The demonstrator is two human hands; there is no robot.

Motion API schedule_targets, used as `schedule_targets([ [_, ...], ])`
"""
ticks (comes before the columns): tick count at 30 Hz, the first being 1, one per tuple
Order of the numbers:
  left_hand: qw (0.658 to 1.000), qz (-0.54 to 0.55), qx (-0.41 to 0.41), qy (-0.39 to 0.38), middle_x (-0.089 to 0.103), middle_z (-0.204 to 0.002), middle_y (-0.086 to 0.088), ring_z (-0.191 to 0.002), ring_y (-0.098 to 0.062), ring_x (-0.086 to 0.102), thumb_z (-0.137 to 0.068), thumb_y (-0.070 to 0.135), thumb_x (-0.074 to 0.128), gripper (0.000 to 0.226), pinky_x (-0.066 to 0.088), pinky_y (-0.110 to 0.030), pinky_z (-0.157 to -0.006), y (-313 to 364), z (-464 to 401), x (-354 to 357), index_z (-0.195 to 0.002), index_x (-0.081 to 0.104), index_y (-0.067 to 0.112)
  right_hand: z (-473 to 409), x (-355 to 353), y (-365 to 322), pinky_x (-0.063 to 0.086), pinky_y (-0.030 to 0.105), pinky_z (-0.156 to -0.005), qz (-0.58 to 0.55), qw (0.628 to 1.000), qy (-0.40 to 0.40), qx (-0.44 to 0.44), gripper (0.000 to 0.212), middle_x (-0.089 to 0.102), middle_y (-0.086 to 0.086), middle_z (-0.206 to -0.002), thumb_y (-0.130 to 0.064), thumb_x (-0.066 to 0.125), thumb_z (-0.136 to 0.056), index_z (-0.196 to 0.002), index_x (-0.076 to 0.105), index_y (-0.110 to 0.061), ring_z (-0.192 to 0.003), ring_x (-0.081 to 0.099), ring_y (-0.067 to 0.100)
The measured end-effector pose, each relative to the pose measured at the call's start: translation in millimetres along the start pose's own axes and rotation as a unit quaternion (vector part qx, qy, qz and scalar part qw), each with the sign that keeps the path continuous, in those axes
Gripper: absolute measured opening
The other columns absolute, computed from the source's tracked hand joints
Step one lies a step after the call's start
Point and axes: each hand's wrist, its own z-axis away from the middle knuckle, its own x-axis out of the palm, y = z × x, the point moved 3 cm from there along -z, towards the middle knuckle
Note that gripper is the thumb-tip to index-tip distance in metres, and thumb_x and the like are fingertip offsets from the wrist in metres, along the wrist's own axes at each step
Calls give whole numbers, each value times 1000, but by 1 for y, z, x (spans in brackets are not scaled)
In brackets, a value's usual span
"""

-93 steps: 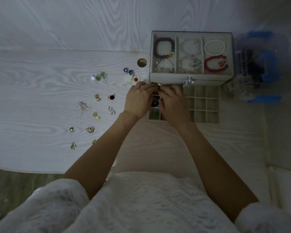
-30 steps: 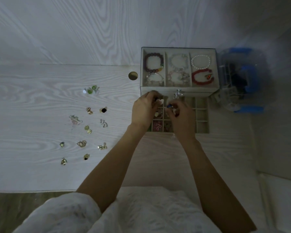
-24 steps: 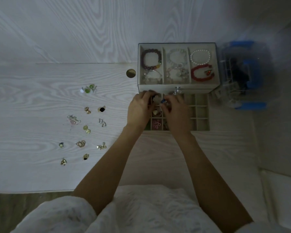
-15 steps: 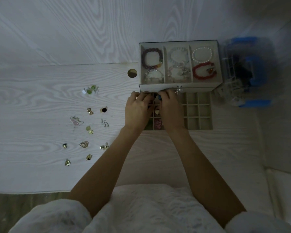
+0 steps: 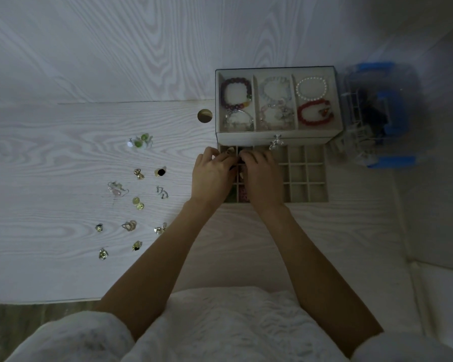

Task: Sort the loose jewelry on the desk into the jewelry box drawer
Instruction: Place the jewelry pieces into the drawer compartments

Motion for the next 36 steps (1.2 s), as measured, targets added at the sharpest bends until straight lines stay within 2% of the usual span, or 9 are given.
schedule_targets([
  [6,998,36,-45,-37,71,-83,-4,-83,-30,55,-77,17,59,16,43,-37,-68,1,-5,0,-88,69,11,-13,-4,4,34,29,-59,-58,996,-17,71,9,63,14,-88,-1,56,-85,-92,57,-6,-80,57,28],
  [10,996,57,-57,-39,71,-79,-6,-81,-30,56,-76,14,64,14,45,-37,-67,0,-10,5,-88,69,10,-13,-4,3,44,32,-63,-21,997,-16,67,13,65,15,-94,0,59,-82,-94,62,-4,-87,59,30],
  [14,994,91,-59,-30,72,-82,-4,-80,-30,57,-79,17,61,21,48,-37,-69,3,-11,2,-98,69,15,-9,-3,-1,51,35,-56,51,996,-18,71,10,62,19,-97,-1,64,-79,-89,67,-1,-82,60,34],
  [19,994,97,-47,-24,73,-82,-4,-78,-30,59,-79,14,55,26,50,-35,-67,5,-8,1,-101,69,15,-8,-2,4,51,38,-65,52,992,-82,79,22,51,23,-119,-5,54,-89,-109,61,0,-91,58,34],
  [23,996,77,-39,-27,71,-75,-4,-74,-29,59,-78,12,51,24,48,-35,-63,4,-6,1,-90,71,13,1,-6,3,50,34,-61,6,998,-40,39,26,56,19,-112,-6,56,-86,-112,60,-5,-87,61,31],
  [27,995,79,-42,-45,70,-74,-4,-73,-28,58,-77,17,43,28,47,-35,-62,4,-4,3,-81,70,11,2,-6,1,46,30,-55,19,999,-39,18,19,61,16,-97,-6,59,-83,-101,66,-6,-77,62,31],
  [32,993,105,-33,-47,69,-72,-5,-71,-28,57,-77,17,39,32,48,-36,-62,5,-1,0,-81,70,9,1,-9,1,46,33,-68,-17,999,-35,38,21,64,12,-98,-6,55,-83,-100,65,-9,-92,59,30],
  [34,992,120,-20,-42,69,-72,-7,-69,-29,56,-77,16,38,33,41,-26,-65,6,-1,-5,-81,70,7,1,-12,3,45,33,-73,-20,998,-42,36,21,64,12,-101,-7,53,-85,-103,63,-8,-97,56,30],
  [36,991,124,-14,-54,70,-78,-9,-76,-29,56,-79,13,44,26,35,-23,-68,5,4,-13,-87,69,7,2,-15,2,45,34,-77,-12,999,-49,19,21,64,15,-101,-7,52,-86,-105,63,-5,-98,55,31],
])
